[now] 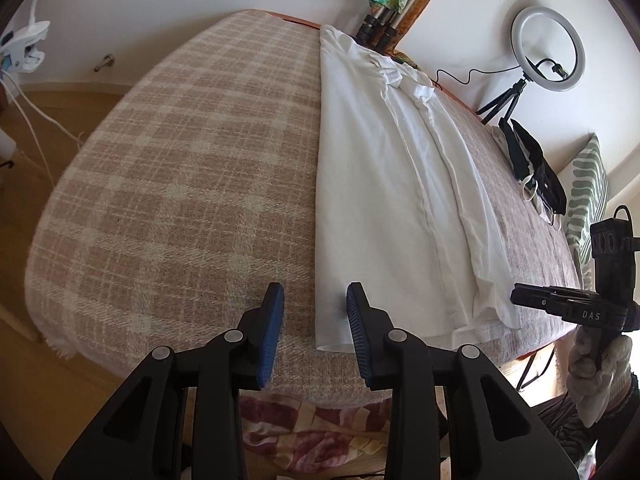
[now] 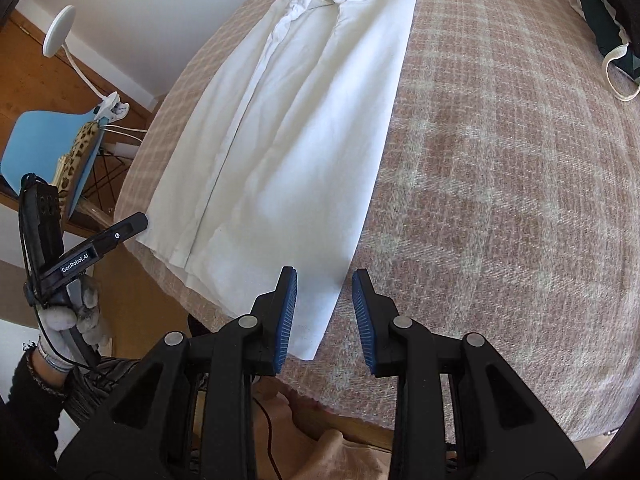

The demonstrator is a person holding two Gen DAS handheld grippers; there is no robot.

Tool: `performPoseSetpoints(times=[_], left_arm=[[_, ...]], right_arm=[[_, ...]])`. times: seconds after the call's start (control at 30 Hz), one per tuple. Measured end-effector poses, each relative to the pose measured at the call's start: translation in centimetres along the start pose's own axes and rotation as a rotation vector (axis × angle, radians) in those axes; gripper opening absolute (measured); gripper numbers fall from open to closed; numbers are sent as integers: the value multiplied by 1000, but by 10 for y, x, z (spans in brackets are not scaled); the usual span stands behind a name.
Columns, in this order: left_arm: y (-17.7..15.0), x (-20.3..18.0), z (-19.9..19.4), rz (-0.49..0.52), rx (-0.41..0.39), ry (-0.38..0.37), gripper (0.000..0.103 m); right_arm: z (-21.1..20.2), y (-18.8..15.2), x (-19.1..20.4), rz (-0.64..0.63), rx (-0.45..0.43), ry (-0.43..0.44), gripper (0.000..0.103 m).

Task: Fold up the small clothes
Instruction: 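Grasp the hem of the folded shirt strip with both tools, then lift the hem and fold it toward the collar with both tools, then release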

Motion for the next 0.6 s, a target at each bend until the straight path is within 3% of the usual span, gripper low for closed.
performPoseSetpoints(times=[0.1, 0.2, 0.23, 0.27, 0.6], left_arm=[[1, -2, 3, 1, -14, -11, 30], [2, -11, 6, 58, -30, 16, 1], [3, -12, 6, 66, -42, 21, 2], [4, -12, 4, 60, -55, 19, 2], [8, 24, -21, -83, -149, 55, 0]], right_arm=[[0, -3, 8, -59, -20, -34, 31], [2, -5, 13, -102, -25, -50, 25], [3, -4, 16, -125, -29, -73, 13], [3, -3, 16, -141, -32, -84, 9], [-9, -6, 3, -99, -40, 6, 4]])
Point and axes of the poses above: each gripper's, at about its wrist camera, not at the fingertips, and z roughly the way its jaws point, x to its left, y to its top, the point moved 6 cm from there along z, roughly the way its jaws point
